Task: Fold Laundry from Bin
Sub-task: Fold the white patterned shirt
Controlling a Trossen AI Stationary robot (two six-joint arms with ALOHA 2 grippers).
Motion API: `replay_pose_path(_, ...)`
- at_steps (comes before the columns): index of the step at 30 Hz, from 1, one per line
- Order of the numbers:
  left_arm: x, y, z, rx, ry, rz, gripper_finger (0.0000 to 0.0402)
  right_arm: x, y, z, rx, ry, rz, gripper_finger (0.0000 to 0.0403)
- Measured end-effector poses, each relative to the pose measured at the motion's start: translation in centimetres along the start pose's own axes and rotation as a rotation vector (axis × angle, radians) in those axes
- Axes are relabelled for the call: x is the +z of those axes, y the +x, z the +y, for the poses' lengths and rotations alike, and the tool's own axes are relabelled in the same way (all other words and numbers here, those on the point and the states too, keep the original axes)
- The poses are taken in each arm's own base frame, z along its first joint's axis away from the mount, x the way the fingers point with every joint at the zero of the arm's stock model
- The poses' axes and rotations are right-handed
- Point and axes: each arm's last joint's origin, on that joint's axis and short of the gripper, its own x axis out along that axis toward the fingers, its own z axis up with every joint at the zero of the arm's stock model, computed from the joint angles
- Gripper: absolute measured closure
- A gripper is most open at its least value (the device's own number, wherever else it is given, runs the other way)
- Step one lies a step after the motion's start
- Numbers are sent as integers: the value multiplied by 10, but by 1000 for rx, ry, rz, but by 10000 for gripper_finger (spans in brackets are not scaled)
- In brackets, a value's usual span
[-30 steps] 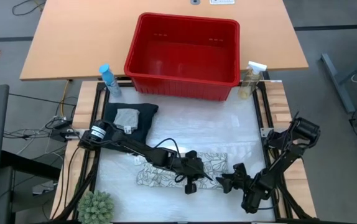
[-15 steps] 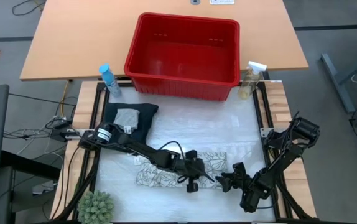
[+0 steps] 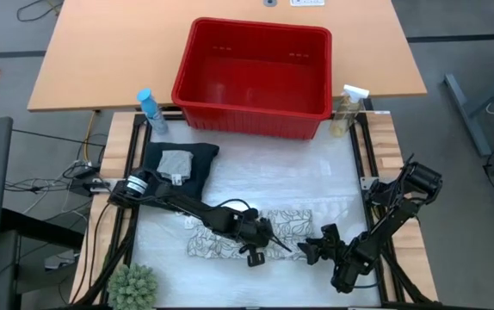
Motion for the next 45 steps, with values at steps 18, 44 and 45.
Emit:
replay_pose_path(18, 27, -22, -36, -159, 78, -398, 401, 1, 2, 1, 0, 13, -2, 117)
replay_pose_path(44, 43, -106, -66, -240, 174, -569, 401, 1, 2, 2, 2, 15, 0, 117)
replay_pose_path(45, 45, -122, -65, -232, 205, -571, 401, 1, 2, 2, 3, 16, -1, 117)
